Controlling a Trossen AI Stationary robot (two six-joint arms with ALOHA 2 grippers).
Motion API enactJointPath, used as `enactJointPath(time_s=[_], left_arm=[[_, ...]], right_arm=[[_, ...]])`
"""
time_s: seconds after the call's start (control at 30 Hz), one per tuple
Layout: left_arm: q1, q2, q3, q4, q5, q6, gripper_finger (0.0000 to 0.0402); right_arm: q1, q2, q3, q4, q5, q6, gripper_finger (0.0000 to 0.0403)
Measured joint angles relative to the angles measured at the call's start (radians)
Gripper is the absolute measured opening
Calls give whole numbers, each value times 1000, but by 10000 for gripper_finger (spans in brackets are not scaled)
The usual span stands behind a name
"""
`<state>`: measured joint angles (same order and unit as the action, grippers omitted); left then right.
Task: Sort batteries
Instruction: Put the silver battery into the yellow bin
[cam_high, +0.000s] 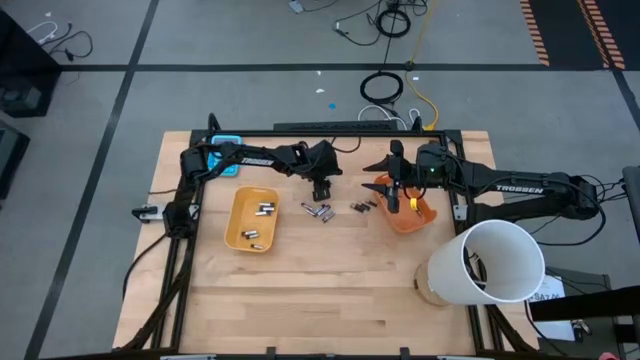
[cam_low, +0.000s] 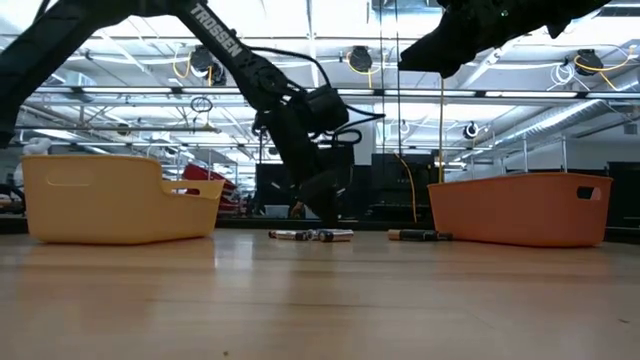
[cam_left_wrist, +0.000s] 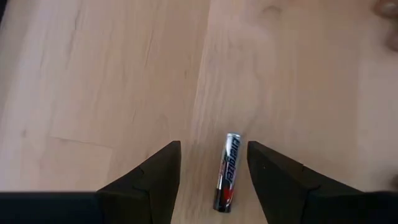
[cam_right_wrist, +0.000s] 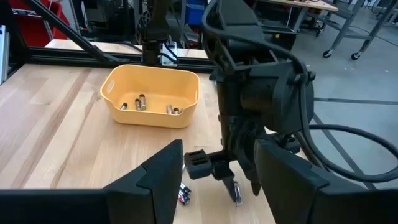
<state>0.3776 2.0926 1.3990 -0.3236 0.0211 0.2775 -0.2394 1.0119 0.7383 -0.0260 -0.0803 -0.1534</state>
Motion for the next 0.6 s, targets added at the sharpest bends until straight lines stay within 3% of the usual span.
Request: enactJointPath(time_s=[0.43, 0.6], left_arm=[[-2, 26, 28, -100, 2, 25, 120], [-27, 26, 29, -125, -53, 97, 34]], right_arm=[[0, 0, 0, -2, 0, -1, 189], [0, 0, 0, -2, 0, -1, 189]])
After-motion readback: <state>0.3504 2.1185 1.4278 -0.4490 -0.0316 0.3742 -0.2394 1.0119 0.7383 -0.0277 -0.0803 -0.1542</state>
